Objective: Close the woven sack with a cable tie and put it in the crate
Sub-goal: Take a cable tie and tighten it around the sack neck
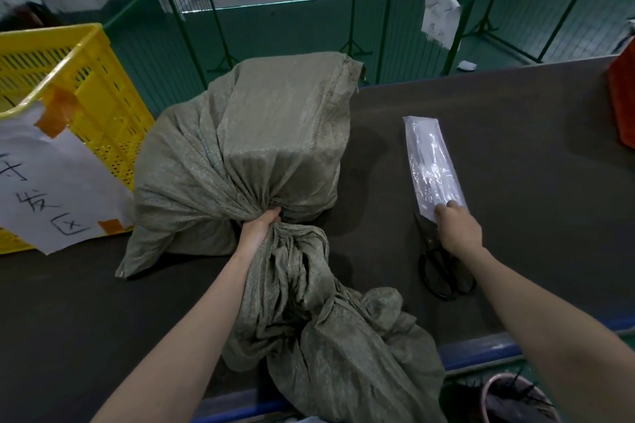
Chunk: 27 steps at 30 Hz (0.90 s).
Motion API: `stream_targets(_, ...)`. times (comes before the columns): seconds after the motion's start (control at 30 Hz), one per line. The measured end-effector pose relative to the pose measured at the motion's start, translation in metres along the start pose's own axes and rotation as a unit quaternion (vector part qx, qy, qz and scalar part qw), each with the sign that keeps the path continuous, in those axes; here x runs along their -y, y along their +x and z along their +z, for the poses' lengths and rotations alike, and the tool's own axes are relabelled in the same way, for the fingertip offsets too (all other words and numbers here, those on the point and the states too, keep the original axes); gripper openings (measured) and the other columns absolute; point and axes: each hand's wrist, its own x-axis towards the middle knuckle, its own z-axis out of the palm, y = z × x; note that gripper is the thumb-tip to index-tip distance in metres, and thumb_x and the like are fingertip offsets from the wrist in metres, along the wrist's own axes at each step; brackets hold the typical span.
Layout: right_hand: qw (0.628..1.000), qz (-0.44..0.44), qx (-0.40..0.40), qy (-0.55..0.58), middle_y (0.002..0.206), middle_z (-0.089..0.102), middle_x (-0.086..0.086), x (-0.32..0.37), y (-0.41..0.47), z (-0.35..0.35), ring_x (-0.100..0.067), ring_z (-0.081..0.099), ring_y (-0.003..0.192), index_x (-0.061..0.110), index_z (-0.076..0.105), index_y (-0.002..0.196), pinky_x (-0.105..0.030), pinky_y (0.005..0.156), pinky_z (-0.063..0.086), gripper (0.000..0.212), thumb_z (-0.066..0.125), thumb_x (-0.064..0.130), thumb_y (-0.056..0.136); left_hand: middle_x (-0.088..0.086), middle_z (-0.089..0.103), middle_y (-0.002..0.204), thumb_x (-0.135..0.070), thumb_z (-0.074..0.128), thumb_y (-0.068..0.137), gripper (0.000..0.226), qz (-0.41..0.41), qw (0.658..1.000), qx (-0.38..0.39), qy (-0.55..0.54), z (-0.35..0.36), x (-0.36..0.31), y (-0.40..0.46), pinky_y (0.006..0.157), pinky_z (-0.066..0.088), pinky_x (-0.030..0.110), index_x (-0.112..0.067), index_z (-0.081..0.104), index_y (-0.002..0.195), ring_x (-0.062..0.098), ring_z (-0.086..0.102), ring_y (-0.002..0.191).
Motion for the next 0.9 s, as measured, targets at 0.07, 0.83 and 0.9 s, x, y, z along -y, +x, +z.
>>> stream_targets(0.07,0.997,-0.004,-0.054,0.052,0.096,0.052,-0.014,0.011,0.003,-0.004,-0.036,0.052,0.084,0.002,0.057,0.094,-0.038,0.06,0.043,0.014,0.045,0.009,0.091,0.007,0.054,0.072,-0.01,0.059,0.091,0.02,0.002,1.0,-0.01,0.005,0.001,-0.001,-0.002,0.045,0.042,0.008,-0.009,0.057,0.072,0.014,0.051,0.065)
stream_targets(0.83,0.991,0.025,-0.02,0.127,0.089,0.066,-0.014,0.078,-0.09,0.044,-0.037,0.062,0.078,0.006,0.052,0.088,-0.037,0.057,0.041,0.019,0.052,0.025,0.091,0.003,0.058,0.058,-0.012,0.062,0.089,0.023,0.01,1.0,0.001,0.022,-0.008,0.0,-0.005,0.044,0.041,0.008,-0.008,0.057,0.067,0.01,0.057,0.053)
stream_targets(0.9,0.992,0.023,-0.027,0.12,0.088,0.065,-0.013,0.078,-0.087,0.045,-0.036,0.062,0.078,0.007,0.053,0.087,-0.035,0.056,0.038,0.018,0.053,0.024,0.091,0.004,0.058,0.063,-0.014,0.063,0.089,0.02,0.002,1.0,0.001,0.017,-0.008,0.0,-0.004,0.045,0.042,0.007,-0.008,0.058,0.07,0.01,0.056,0.055)
